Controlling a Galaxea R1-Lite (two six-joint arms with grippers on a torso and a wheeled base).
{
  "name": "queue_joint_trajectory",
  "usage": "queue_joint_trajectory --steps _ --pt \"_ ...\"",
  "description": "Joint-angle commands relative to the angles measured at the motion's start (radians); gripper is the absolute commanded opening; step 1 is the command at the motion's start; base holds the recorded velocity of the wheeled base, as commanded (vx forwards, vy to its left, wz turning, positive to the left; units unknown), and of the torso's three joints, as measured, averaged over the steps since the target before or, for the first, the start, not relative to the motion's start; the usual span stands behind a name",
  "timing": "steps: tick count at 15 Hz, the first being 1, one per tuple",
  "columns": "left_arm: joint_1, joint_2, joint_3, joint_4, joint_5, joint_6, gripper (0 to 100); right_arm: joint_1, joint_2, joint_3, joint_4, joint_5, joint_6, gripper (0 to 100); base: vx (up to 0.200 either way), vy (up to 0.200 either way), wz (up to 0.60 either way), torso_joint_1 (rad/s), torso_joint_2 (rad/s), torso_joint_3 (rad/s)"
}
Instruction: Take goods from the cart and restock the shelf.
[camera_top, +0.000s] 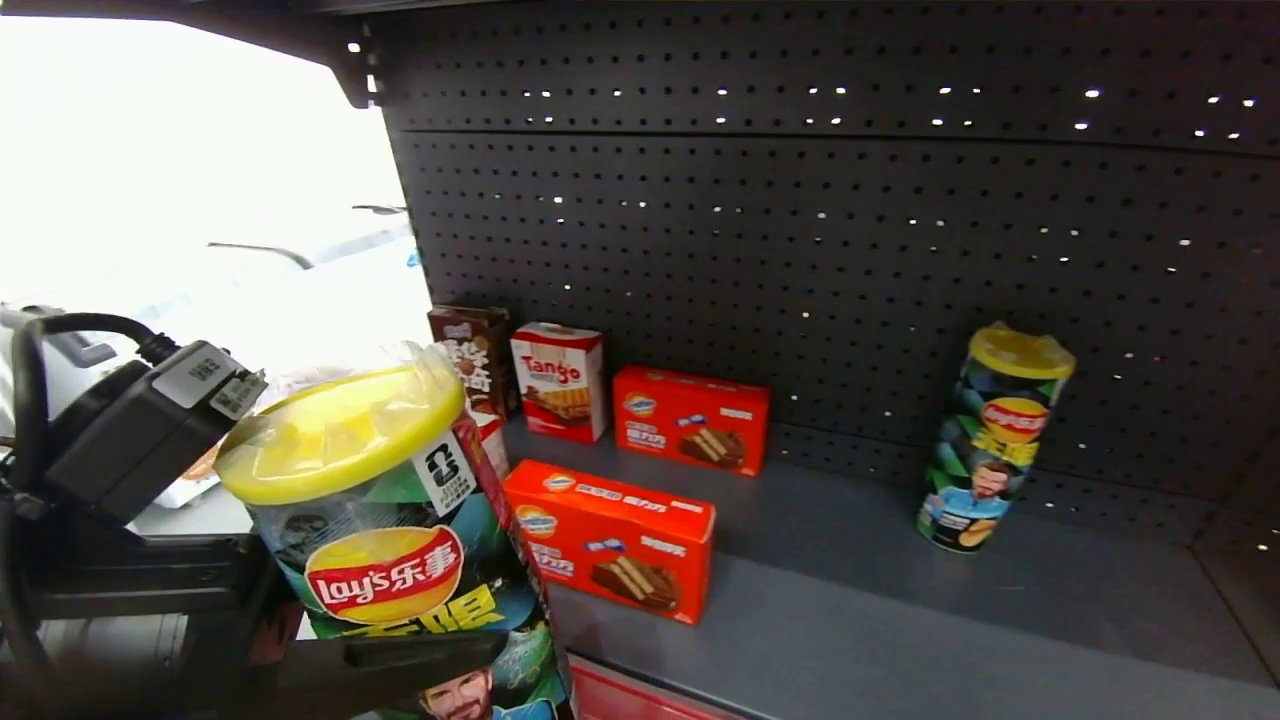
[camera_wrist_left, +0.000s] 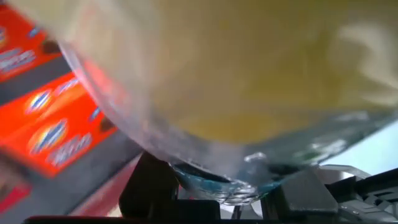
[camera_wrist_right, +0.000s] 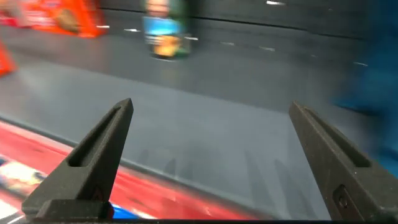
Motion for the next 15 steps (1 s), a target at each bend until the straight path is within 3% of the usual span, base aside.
queue_joint_trajectory --steps 1,6,15 --pt "-0.002 0.003 0.000 -0.001 0.000 0.000 0 0.000 0.001 0.000 0.000 0.001 0.000 100 0.000 0.000 -0.60 0.007 0.00 0.002" --pt "0.000 0.008 0.000 -0.002 0.000 0.000 0 0.000 0.001 0.000 0.000 0.001 0.000 100 0.000 0.000 -0.60 0.001 0.00 0.002" --pt "0.009 0.008 0.003 -0.004 0.000 -0.001 0 0.000 0.001 0.000 0.001 0.021 -0.008 100 0.000 0.000 0.00 0.000 0.00 0.000"
